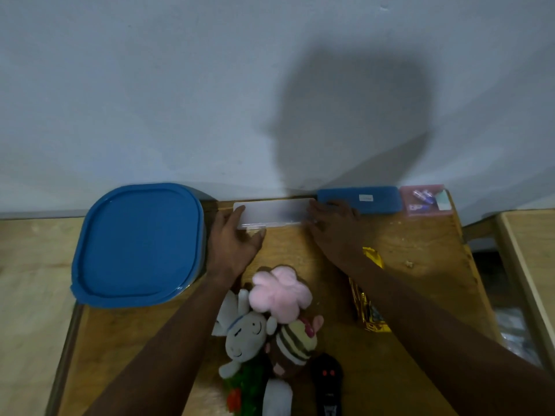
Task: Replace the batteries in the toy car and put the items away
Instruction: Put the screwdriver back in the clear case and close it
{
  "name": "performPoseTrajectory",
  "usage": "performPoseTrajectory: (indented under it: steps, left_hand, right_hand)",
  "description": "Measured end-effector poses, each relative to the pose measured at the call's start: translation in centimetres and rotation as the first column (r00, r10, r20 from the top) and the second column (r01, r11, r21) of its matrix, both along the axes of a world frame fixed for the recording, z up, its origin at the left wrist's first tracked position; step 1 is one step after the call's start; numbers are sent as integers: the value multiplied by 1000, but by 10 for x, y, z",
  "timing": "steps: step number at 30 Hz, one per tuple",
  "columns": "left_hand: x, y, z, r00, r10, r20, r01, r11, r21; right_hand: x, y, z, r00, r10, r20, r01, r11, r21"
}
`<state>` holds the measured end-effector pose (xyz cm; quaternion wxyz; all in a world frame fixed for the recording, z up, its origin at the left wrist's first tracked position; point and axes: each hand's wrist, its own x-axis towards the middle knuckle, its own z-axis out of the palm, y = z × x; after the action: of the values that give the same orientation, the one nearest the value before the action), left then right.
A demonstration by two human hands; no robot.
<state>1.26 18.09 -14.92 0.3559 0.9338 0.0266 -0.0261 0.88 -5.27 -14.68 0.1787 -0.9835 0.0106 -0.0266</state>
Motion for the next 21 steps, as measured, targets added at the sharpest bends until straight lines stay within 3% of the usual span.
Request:
performPoseTrajectory:
  steps: [6, 21]
  left_hand:
    - [11, 2, -1, 1000, 18, -10, -18, 999, 38]
    - [29, -11, 18, 979, 70, -194, -70, 998, 6]
  right_hand:
    - [6, -1, -10, 999, -2, 40, 4, 999, -54]
    - [22, 7, 16, 985, 17, -173, -61, 967, -247]
